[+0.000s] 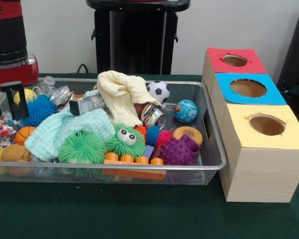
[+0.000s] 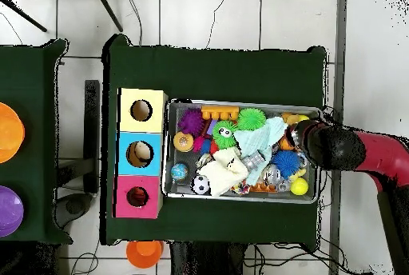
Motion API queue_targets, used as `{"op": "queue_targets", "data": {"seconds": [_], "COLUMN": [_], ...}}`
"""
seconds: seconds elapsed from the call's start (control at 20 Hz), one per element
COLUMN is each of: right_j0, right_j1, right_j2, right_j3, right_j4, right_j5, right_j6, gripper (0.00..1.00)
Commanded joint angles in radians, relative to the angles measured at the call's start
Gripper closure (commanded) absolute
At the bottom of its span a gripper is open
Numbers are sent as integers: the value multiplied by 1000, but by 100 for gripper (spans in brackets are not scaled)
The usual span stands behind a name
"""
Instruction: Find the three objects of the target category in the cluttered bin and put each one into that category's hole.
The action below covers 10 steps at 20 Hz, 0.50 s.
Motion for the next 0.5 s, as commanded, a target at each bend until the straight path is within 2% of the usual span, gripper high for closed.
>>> {"op": "queue_targets", "data": {"seconds": [0.05, 0.5], "right_j0": [31, 28], "right_j1": [72, 57], "right_j2": [3, 12], "right_j3": [-79, -65], "right_j4": [-64, -98], "right_j5": [101, 69], "right_j6": [-254, -275], "gripper": [100, 100]}}
